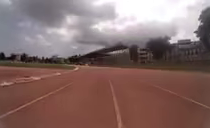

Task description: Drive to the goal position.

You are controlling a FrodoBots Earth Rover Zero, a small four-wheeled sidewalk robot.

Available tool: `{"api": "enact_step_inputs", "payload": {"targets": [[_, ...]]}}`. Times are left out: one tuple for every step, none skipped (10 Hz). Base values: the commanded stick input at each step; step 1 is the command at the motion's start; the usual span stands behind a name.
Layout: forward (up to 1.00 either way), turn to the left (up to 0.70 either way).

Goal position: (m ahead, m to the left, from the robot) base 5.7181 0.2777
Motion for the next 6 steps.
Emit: {"api": "enact_step_inputs", "payload": {"targets": [[0.45, 0.0], [0.45, 0.0], [0.45, 0.0], [0.45, 0.0], [0.45, 0.0], [0.45, 0.0]]}}
